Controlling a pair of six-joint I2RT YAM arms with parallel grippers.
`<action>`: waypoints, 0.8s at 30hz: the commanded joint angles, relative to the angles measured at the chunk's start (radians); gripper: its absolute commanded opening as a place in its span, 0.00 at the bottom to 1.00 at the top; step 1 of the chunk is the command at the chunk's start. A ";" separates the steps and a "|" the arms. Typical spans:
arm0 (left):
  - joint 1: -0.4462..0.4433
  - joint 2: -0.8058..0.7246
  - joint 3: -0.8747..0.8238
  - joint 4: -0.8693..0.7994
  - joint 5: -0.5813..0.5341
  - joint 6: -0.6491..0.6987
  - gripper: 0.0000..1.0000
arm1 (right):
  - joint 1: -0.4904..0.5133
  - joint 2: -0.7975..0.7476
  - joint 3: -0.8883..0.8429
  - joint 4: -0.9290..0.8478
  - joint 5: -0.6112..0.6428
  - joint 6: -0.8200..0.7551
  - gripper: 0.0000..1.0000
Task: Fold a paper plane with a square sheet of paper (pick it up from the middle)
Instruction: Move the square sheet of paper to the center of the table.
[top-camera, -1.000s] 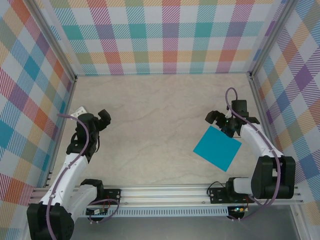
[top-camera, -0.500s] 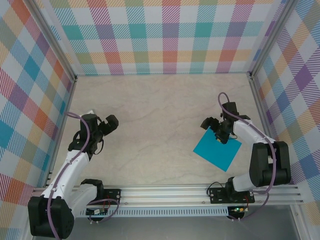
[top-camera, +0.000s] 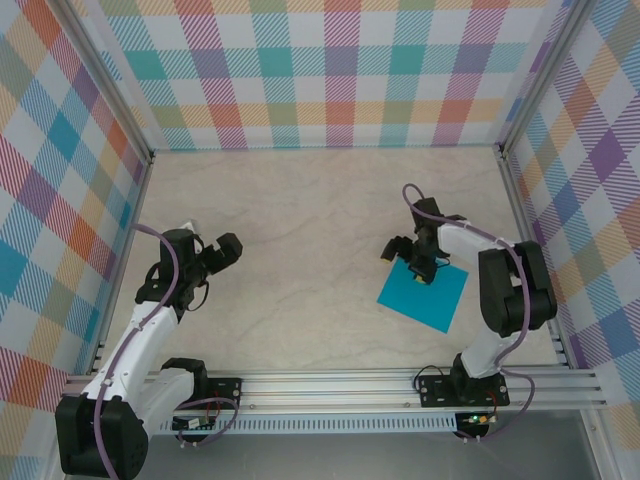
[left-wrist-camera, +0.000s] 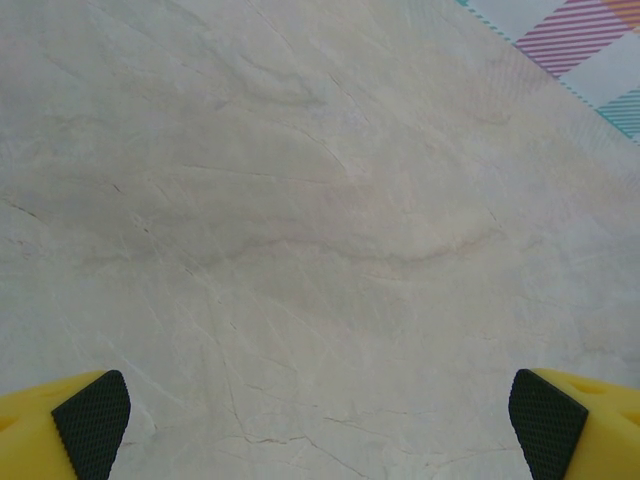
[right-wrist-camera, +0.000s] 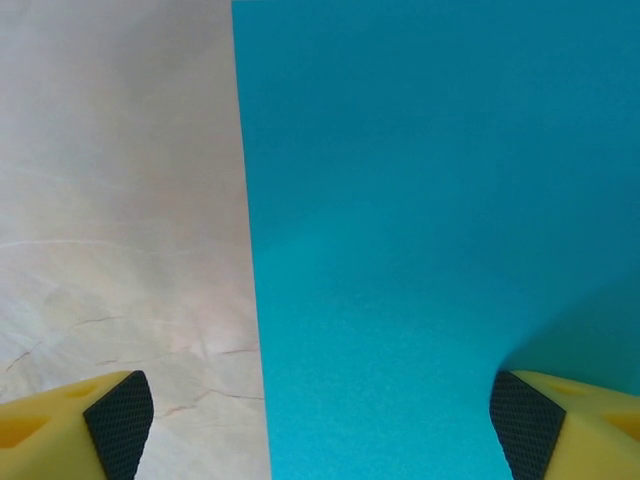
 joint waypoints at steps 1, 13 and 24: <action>0.013 -0.014 0.007 -0.018 0.041 0.020 1.00 | 0.088 0.099 0.043 0.019 -0.036 -0.003 0.90; 0.012 0.024 0.008 -0.003 0.155 0.022 1.00 | 0.283 0.273 0.378 -0.067 -0.039 -0.066 0.88; 0.007 0.083 0.013 0.026 0.242 0.023 1.00 | 0.265 0.142 0.229 -0.085 0.154 -0.059 0.90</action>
